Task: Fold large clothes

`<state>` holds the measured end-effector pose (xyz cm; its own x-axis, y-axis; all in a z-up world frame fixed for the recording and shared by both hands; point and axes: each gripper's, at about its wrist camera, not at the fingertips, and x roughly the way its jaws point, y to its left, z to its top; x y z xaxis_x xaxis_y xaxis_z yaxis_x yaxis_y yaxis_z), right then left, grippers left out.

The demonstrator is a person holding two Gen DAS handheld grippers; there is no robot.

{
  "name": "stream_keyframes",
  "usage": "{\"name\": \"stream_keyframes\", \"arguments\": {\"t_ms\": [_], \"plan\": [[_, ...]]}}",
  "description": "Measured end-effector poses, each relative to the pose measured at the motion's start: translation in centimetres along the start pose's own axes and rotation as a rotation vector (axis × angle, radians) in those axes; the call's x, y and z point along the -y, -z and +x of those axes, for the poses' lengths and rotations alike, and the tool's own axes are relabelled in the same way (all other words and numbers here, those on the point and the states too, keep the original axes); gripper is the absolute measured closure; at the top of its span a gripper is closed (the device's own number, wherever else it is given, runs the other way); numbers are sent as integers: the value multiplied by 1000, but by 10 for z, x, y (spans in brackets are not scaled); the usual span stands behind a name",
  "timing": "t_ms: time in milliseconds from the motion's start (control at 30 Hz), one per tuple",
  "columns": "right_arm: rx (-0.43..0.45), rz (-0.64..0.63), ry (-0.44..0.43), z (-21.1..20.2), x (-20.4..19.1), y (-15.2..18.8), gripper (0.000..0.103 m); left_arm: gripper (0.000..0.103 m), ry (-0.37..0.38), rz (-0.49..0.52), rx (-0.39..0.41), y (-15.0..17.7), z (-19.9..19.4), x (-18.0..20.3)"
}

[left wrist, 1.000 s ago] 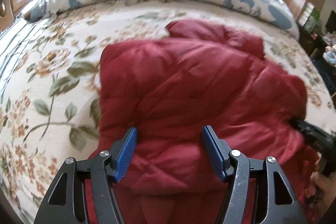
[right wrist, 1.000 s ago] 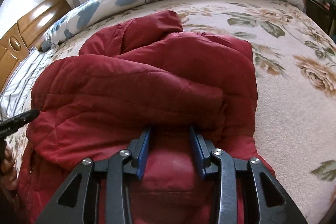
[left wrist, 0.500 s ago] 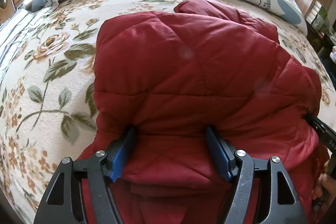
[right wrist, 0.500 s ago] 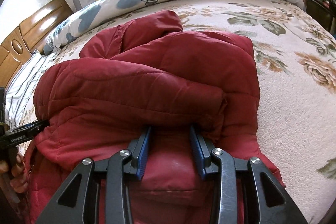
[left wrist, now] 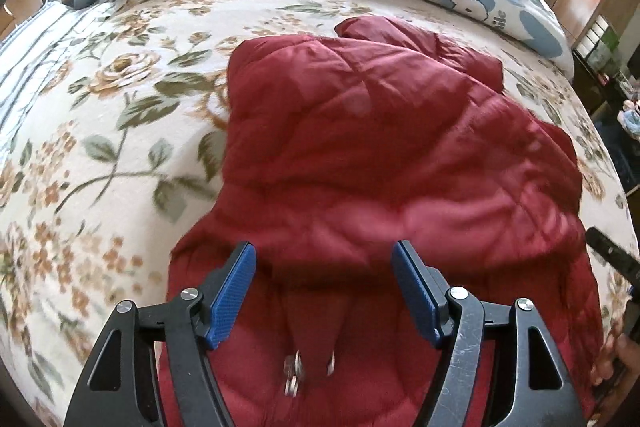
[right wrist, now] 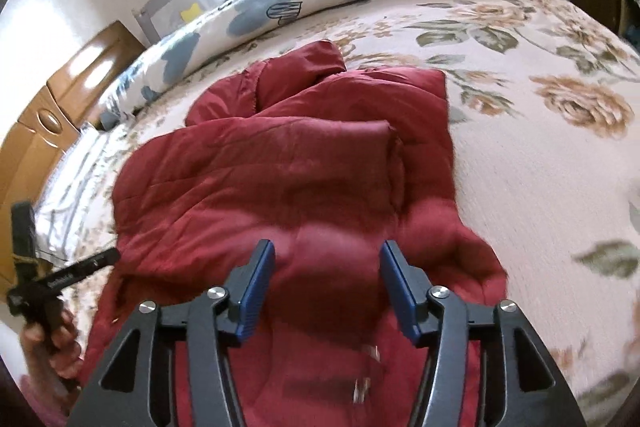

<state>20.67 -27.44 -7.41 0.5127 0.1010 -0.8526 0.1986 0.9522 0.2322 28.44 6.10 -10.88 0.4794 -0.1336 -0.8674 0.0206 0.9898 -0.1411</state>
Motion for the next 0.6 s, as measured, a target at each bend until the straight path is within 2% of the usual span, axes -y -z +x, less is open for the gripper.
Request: {"name": "stream_keyframes", "arguments": {"t_ms": [233,600], "plan": [[-11,36,-38,-39,7,25,45,33,7,-11,32,45,-48,-8],[-61,1,-63,-75,0,68,37,30,-15,-76,11,102,-100,-29]]}}
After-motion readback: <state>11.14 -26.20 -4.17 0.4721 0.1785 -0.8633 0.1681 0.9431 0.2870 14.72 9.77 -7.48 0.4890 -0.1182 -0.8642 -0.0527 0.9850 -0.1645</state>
